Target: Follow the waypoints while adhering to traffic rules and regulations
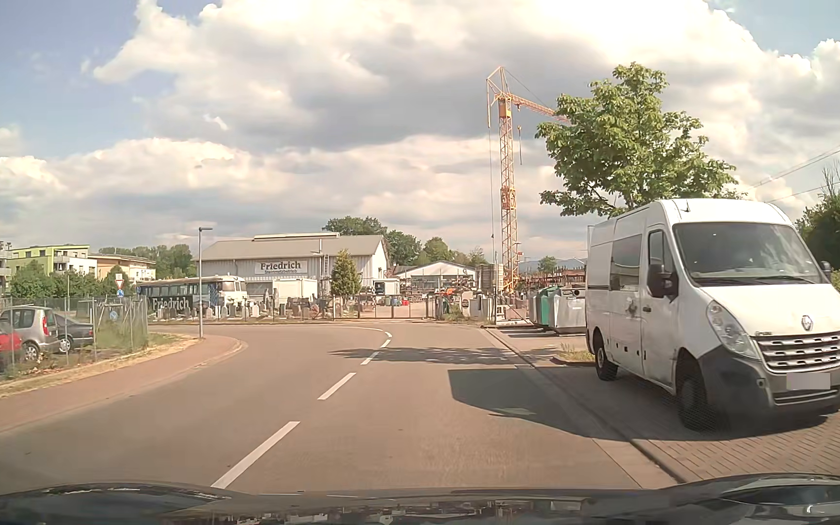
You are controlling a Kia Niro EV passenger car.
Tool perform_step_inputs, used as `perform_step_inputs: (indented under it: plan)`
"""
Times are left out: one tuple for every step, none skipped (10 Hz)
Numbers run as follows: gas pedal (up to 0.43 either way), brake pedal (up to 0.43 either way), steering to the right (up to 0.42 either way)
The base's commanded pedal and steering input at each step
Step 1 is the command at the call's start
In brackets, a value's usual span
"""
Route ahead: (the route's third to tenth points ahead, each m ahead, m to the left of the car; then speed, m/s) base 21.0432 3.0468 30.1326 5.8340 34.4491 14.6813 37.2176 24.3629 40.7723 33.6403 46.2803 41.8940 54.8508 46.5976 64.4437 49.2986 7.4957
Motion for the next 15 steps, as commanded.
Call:
perform_step_inputs:
  plan:
    - [0.008, 0.000, -0.002]
    - [0.008, 0.000, -0.002]
    - [0.008, 0.000, -0.002]
    - [0.020, 0.000, -0.002]
    - [0.020, 0.000, -0.002]
    - [0.020, 0.000, -0.002]
    - [0.020, 0.000, -0.002]
    - [0.020, 0.000, -0.002]
    - [0.020, 0.000, -0.002]
    - [0.020, 0.000, -0.002]
    - [0.020, 0.000, -0.002]
    - [0.020, 0.000, -0.002]
    - [0.020, 0.000, -0.002]
    - [0.020, 0.000, -0.002]
    - [0.020, 0.000, -0.002]
